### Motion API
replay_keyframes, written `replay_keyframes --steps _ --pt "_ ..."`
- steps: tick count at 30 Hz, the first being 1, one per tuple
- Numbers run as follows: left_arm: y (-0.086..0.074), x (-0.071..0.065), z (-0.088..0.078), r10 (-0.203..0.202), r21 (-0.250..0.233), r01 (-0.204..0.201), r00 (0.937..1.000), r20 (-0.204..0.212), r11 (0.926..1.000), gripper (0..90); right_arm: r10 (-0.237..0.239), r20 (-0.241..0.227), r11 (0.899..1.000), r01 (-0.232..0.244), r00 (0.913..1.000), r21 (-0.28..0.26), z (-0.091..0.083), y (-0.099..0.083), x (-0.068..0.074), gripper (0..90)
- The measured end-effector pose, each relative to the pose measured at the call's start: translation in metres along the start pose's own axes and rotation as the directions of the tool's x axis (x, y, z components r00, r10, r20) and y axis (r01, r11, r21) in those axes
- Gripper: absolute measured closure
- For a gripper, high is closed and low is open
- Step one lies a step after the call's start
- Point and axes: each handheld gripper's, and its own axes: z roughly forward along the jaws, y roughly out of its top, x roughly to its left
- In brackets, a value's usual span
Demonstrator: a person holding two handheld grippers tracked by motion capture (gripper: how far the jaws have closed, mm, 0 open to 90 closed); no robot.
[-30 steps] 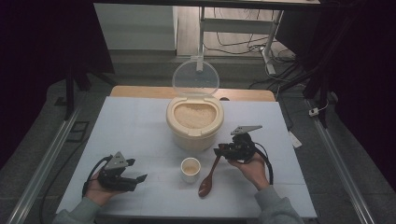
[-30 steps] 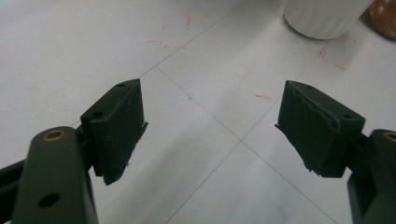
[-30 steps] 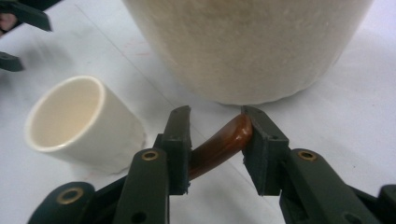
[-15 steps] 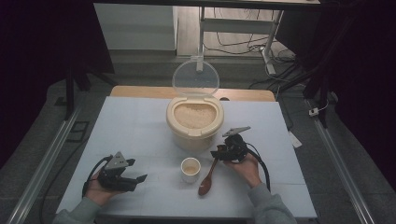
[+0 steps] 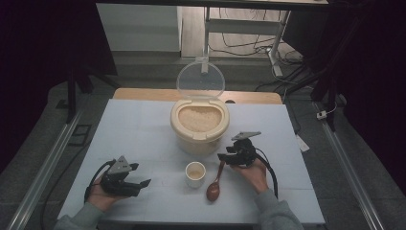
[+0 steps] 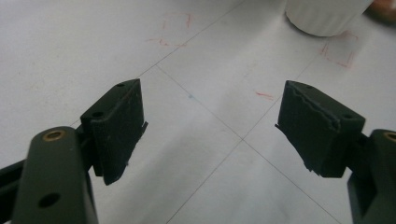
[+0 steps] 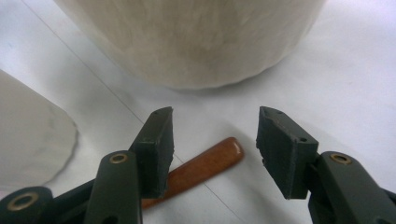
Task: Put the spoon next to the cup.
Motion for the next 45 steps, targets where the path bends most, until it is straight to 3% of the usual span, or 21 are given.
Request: replay_keyframes --steps 5,8,16,23,31,45 --pt "0.000 0.000 -0.001 -0.003 -0.004 0.003 1.0000 0.000 1.0000 22.7 -0.018 -0.036 0.998 0.016 0.9992 -0.062 -0.021 -0.007 -0.001 44.3" --pt "0.000 0.000 -0.001 -0.005 -0.005 0.005 1.0000 -0.002 1.0000 22.7 -0.054 -0.026 0.995 0.052 0.9982 -0.085 -0.036 -0.013 0.002 44.7" --pt "0.000 0.000 -0.002 -0.010 -0.008 0.010 0.9999 -0.003 0.9999 22.6 -0.095 -0.037 0.982 0.087 0.9948 -0.166 -0.073 -0.037 0.002 44.6" --pt "-0.001 0.000 -0.003 -0.015 -0.011 0.015 0.9999 -0.006 0.9998 22.4 -0.116 -0.027 0.976 0.109 0.9929 -0.191 -0.097 -0.062 -0.004 44.9" --pt "-0.002 0.000 -0.004 -0.028 -0.017 0.027 0.9996 -0.010 0.9995 22.2 -0.131 0.005 0.975 0.129 0.9914 -0.178 -0.102 -0.080 -0.009 45.0" --pt "-0.002 0.000 -0.005 -0.032 -0.021 0.031 0.9994 -0.010 0.9993 22.0 -0.149 0.002 0.973 0.147 0.9889 -0.177 -0.103 -0.080 -0.007 45.0"
